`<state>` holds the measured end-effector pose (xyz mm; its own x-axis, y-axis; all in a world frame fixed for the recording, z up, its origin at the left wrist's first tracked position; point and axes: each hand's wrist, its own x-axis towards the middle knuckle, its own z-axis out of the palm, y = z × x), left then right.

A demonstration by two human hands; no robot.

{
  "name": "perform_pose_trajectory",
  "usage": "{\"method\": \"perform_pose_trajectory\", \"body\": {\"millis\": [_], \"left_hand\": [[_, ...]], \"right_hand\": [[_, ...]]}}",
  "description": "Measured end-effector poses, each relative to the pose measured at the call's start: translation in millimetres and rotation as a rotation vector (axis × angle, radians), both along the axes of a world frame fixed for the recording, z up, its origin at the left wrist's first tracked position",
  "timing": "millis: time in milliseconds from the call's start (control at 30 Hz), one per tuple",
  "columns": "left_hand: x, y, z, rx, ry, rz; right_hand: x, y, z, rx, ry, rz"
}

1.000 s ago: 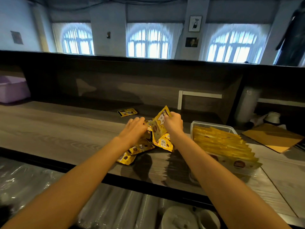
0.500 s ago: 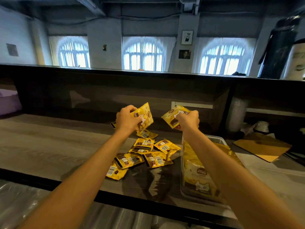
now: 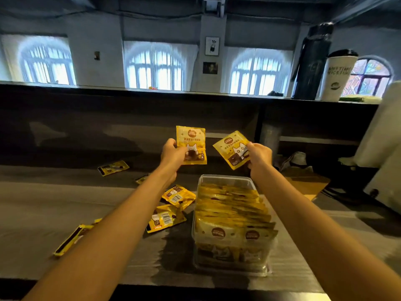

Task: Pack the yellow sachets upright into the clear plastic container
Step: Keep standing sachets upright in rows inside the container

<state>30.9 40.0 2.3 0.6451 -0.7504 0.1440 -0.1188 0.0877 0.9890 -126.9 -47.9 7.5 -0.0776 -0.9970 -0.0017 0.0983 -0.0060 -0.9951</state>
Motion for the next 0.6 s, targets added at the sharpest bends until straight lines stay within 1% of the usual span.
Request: {"method": "perform_pose_trajectory", "body": {"millis": [133, 200, 267, 367, 500, 600], "left_hand": [[-8.4, -19.7, -2.7, 0.069, 0.012, -0.136], [-12.7, -25.3, -5.9, 0.095, -0.066, -0.201], [-16.3, -29.6, -9.9, 0.095, -0.133, -0.255], [-22.4, -31.8, -18.2, 0.076, -0.172, -0.340], [-26.6, -32.6, -32.3, 0.090, -0.228, -0.356], [-26.4, -31.2, -41.5, 0.125, -0.336, -0.356]], "right_hand": [[-13.4, -13.9, -9.0, 0.029, 0.059, 0.032], [-19.2, -18.4, -14.1, 0.046, 0.043, 0.090], [-24.1, -19.8, -19.2, 0.022, 0.097, 0.125], [-29.0, -18.0, -26.5, -0.017, 0.149, 0.161], [-33.0, -17.0, -33.9, -0.046, 0.102, 0.228], [-33.9, -11.6, -39.6, -0.057, 0.068, 0.322]]}}
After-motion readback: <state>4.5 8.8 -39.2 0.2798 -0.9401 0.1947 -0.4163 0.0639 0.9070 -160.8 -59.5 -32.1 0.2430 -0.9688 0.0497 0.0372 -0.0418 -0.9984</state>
